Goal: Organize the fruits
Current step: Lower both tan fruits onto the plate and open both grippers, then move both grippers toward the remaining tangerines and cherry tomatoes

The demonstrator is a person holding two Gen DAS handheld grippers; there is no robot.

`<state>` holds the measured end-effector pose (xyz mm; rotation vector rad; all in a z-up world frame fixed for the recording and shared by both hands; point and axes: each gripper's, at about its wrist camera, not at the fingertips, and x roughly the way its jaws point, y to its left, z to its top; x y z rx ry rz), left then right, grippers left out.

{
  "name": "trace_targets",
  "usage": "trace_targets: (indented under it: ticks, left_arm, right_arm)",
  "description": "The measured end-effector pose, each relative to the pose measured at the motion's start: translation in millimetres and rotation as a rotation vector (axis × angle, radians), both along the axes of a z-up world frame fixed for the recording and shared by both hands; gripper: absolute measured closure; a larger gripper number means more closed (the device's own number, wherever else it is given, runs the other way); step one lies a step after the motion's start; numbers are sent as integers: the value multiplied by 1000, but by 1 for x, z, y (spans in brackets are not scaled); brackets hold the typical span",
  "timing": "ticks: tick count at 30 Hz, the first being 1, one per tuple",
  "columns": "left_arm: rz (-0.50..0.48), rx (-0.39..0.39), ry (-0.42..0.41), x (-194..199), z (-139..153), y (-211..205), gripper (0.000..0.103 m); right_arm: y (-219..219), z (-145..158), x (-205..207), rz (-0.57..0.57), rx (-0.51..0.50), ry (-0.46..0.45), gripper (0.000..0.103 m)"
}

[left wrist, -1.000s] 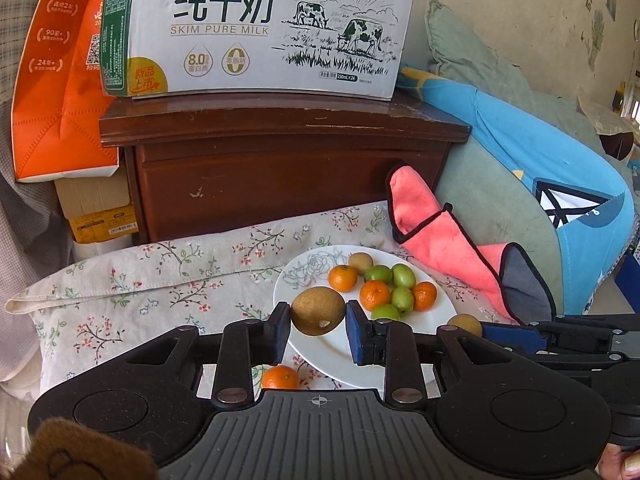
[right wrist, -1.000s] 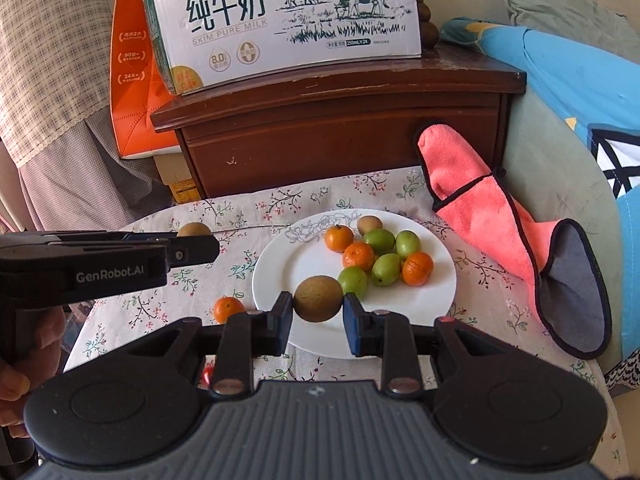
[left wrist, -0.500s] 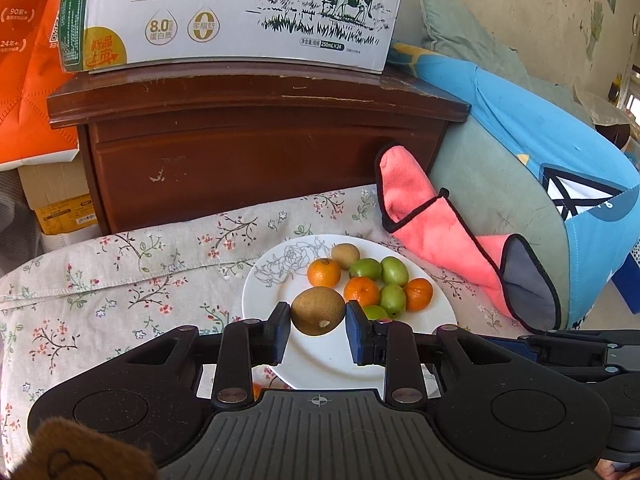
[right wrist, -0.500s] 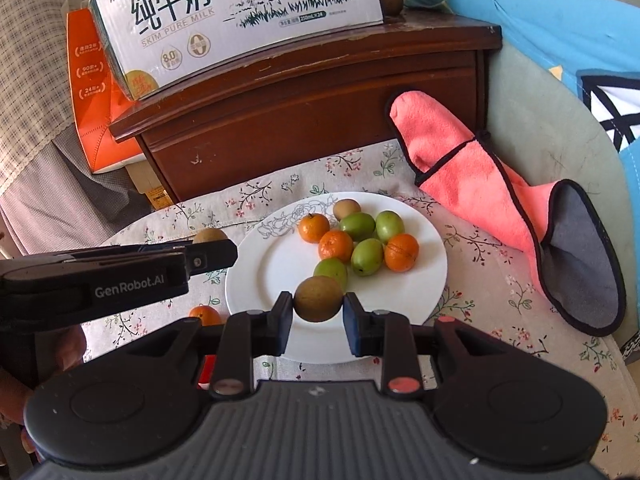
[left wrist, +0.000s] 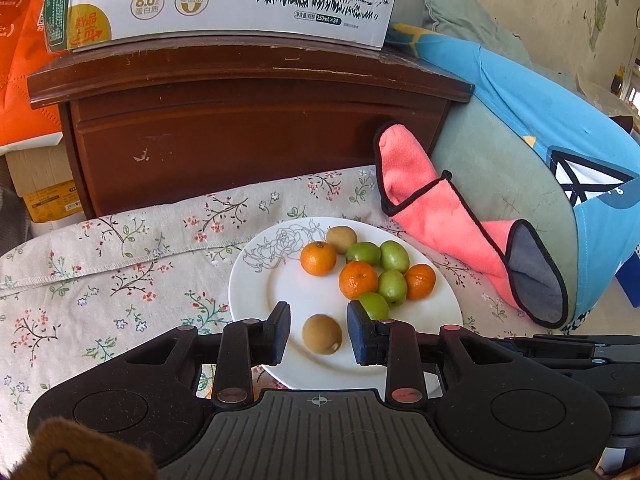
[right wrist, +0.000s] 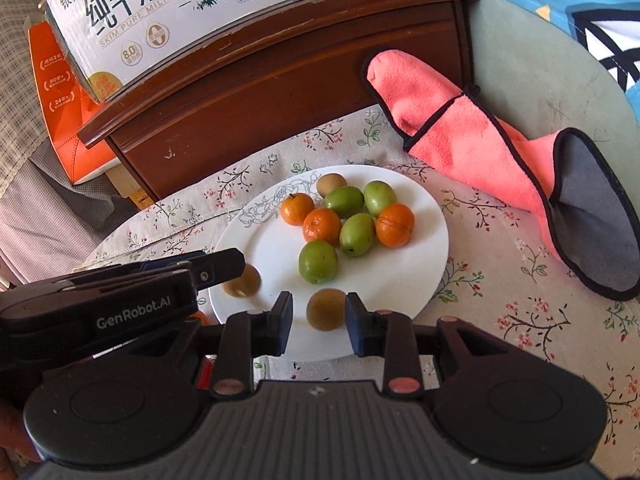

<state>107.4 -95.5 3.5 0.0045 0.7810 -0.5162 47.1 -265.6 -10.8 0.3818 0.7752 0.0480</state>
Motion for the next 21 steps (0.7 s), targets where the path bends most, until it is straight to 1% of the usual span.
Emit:
trace_targets:
  ticks: [2,4,6,8,10,12,14,16,18,21]
  left_arm:
    - [13,-6,-4,0,4,2,67]
    - [27,-9,-8,-1,8,5,58]
    - [44,-15,-14,-1,13,9,52]
    - [54,-21,-19,-2,19,14,48]
    - [55,-19,-25,-4,25,19,41]
    - [60,-8,-37,-8,31,25,36]
    - [62,3,-48,-13,35,30,34]
    - [65,12,-57,-17,39,36,25]
    - [64,20,-69,-22,42,42,21]
    - [73,39,-84,-31,45,52,18]
  right_arm:
    - [-1,3,-1,-5,7,-8,73]
    - [-1,4,-1,-6,3,-12,73]
    - [0,6,-1,-5,1,-15,73]
    - [1,8,-1,3,-3,-19,72]
    - [3,9,-3,10,-11,-23,72]
    - [6,11,-4,19,-24,-26,71]
    - [8,12,-6,28,-25,-27,68]
    - [10,13,-8,36,-24,-28,65]
    - [13,15,-11,45,-28,-33,62]
    - [17,18,-15,55,-35,-40,56]
